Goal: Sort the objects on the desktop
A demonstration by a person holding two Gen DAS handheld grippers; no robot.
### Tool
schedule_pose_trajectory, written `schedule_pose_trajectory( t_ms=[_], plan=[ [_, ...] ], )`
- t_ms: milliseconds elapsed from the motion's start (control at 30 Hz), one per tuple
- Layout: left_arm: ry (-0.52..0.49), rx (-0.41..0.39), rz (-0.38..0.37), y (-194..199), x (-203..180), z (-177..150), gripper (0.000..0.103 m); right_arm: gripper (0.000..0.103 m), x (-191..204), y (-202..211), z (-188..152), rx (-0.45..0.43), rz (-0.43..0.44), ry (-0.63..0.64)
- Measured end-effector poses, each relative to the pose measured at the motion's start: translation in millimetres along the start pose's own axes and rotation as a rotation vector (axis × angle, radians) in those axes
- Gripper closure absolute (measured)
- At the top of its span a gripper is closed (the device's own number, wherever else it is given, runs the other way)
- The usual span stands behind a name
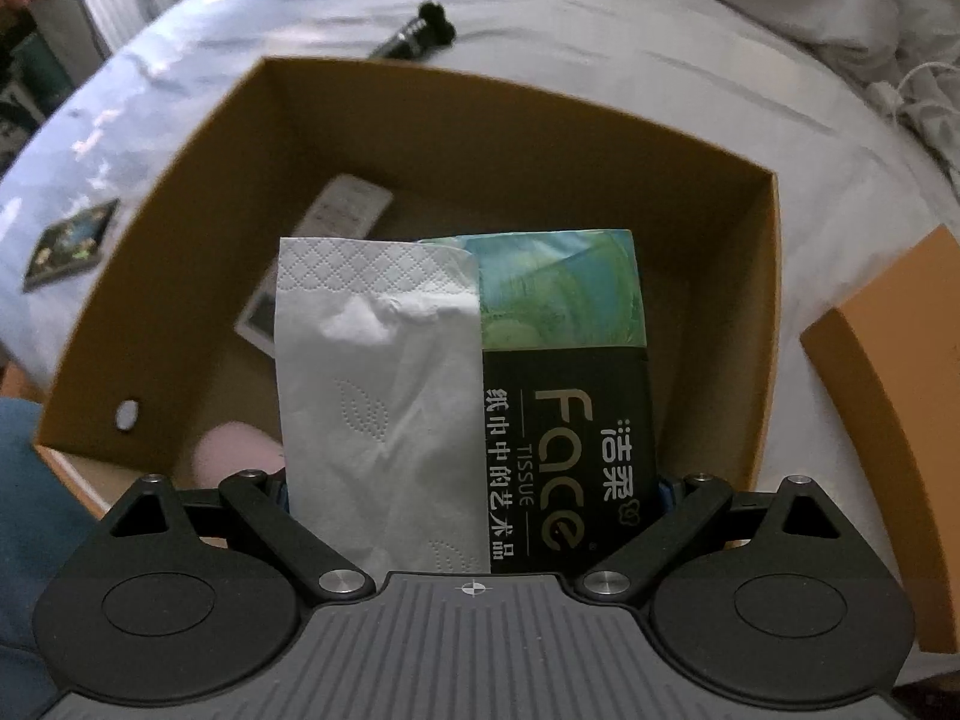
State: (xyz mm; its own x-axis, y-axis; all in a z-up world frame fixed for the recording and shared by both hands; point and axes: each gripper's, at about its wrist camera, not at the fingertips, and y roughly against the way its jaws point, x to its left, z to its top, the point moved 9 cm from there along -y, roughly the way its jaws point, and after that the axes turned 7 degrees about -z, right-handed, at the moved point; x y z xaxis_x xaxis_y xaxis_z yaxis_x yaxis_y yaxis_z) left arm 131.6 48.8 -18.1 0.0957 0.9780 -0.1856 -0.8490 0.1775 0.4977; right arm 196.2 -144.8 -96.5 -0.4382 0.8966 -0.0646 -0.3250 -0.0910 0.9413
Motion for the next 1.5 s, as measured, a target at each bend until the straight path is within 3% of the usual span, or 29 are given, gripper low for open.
schedule_pose_trajectory(
  t_ms=[367,667,967,1167,1267,1500],
  plan=[
    [0.027,0.013,0.009,-3,6,-2,0.000,0.003,8,-13,-16,0.075,-0.043,-0.003],
    [0.034,0.010,0.006,-2,3,0,0.000,0.001,8,28,-14,0.001,-0.002,-0.024],
    [0.032,-0.018,0.005,4,1,7,0.000,0.000,-10,107,-13,-0.170,0.048,-0.082],
    [-0.021,-0.060,-0.009,10,-8,11,0.000,0.000,-43,153,-13,-0.338,0.036,-0.142],
    [-0.062,-0.083,-0.013,13,-16,9,0.000,0.000,-67,164,-15,-0.423,0.013,-0.171],
    [-0.082,-0.083,-0.032,10,-32,0,0.000,0.000,-78,181,-47,-0.594,0.012,-0.248]
  ],
)
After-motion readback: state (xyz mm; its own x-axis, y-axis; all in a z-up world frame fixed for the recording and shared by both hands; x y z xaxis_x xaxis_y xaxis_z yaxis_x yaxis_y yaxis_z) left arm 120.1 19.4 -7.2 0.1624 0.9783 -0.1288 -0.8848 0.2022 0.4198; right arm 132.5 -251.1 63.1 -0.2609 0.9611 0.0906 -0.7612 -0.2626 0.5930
